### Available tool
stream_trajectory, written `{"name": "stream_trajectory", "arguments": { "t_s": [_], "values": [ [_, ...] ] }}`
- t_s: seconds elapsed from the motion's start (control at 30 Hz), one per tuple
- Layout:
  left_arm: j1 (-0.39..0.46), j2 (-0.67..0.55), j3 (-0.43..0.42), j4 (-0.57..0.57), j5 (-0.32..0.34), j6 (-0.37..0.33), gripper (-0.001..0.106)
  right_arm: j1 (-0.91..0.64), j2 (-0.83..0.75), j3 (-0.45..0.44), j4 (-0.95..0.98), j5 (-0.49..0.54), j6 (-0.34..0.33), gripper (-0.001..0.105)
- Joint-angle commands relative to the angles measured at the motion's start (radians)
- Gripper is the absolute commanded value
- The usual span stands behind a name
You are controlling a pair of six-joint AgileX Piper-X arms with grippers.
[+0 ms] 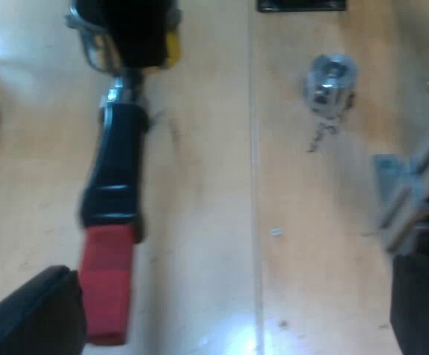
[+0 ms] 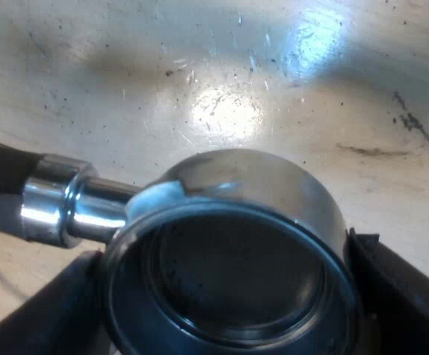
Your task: Put the handle in the coffee machine
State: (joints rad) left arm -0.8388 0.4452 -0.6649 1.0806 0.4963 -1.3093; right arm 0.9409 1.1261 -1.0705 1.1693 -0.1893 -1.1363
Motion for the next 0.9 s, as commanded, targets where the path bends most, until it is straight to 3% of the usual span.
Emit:
{"name": "stream_trajectory", "arguments": {
  "t_s": [0.03,0.27,0.47,0.6,0.7,0.9],
  "values": [
    [-0.005,0.017,-0.002,-0.019,-0.062,-0.015,0.084,0.001,-0.009,-0.018,-0.014,-0.008,-0.005,0.000],
    [-0.005,0.124,-0.012,-0.011,-0.057,0.011,0.084,0.001,-0.009,-0.018,-0.014,-0.040,-0.005,0.000],
    [-0.005,0.242,-0.035,-0.071,-0.057,0.043,0.084,0.001,-0.009,-0.018,-0.014,-0.071,-0.005,0.000],
    [-0.005,0.321,-0.035,-0.074,-0.052,0.106,0.084,0.001,-0.009,-0.018,-0.014,-0.088,-0.005,0.000],
    [-0.005,0.343,-0.035,-0.093,-0.051,0.140,0.084,0.001,-0.009,-0.018,-0.014,-0.106,-0.005,0.000],
    [-0.005,0.351,0.008,-0.138,-0.033,0.140,0.084,0.001,-0.009,-0.018,-0.014,-0.131,-0.005,0.000]
  ]
}}
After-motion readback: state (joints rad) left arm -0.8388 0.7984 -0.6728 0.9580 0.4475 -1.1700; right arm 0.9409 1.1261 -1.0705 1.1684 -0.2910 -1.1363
